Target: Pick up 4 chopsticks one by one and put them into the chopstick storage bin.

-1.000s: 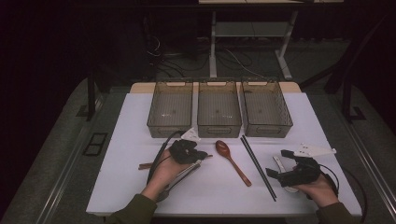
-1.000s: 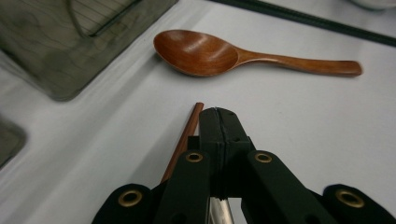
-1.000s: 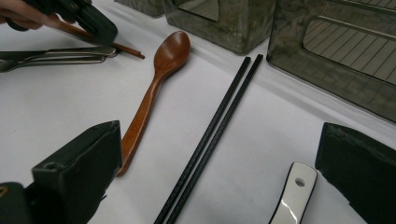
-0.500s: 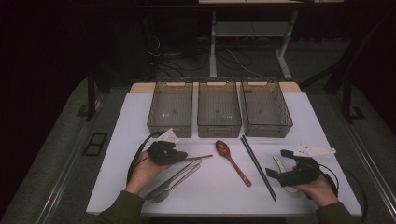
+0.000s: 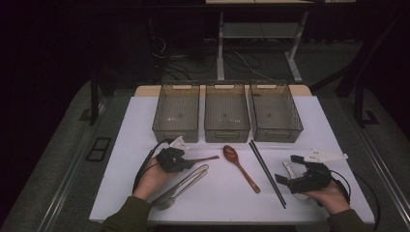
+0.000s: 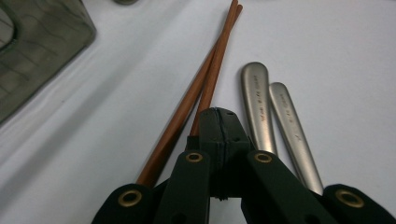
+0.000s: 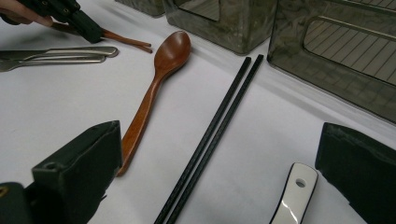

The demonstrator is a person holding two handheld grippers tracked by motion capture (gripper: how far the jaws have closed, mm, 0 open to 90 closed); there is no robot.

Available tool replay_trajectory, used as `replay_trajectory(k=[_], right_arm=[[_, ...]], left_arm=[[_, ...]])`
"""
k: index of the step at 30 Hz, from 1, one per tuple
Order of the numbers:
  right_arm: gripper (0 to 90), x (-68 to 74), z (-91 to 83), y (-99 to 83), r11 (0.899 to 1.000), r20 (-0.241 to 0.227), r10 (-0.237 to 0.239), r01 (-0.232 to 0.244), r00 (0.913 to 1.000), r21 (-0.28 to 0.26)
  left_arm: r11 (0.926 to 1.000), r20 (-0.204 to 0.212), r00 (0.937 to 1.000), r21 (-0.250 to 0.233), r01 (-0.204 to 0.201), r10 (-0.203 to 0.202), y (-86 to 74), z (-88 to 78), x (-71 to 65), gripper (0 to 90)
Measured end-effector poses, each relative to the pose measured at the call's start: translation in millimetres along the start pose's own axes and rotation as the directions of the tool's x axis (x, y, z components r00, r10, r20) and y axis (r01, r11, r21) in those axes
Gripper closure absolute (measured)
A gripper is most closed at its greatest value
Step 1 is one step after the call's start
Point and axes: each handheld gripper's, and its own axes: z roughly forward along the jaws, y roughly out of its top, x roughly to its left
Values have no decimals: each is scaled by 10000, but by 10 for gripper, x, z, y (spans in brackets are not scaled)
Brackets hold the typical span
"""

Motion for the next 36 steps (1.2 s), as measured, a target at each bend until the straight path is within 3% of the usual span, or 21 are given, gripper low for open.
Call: replay_trajectory(k=[4, 9, 15, 20, 25, 29, 31, 36], right_arm=[[7, 0, 1, 0, 10000, 8, 2, -2, 10000, 2], [7, 0, -1, -1, 10000, -6, -4, 4, 10000, -6], [7, 2, -1, -1, 10000, -13, 7, -7, 10000, -2], [7, 1, -8, -1, 10000, -35, 43, -43, 10000, 15], [7, -2, -7, -2, 10000, -42, 51, -51, 10000, 15], [7, -2, -7, -2, 10000, -46, 54, -54, 10000, 13], [7, -3, -6, -2, 10000, -47, 59, -59, 10000, 12], [7, -1, 3, 0, 10000, -37, 4, -4, 10000, -2]], left_arm=[[9998, -126, 9999, -157, 108, -110, 6, 7, 31, 886], [9994, 246, 9996, -330, 145, -136, 9, -20, 36, 886], [9969, 330, 9991, -733, 298, -275, 10, -98, 11, 885], [9943, 139, 9995, -1031, 283, -270, -27, -247, 30, 814], [9929, -196, 9992, -1150, 311, -336, -146, -419, 79, 704], [9923, -184, 9990, -1178, 377, -401, -300, -513, 131, 657], [9928, -307, 9988, -1148, 348, -386, -377, -540, 142, 645], [9902, -158, 9996, -1382, 217, -241, -474, -555, 149, 672]])
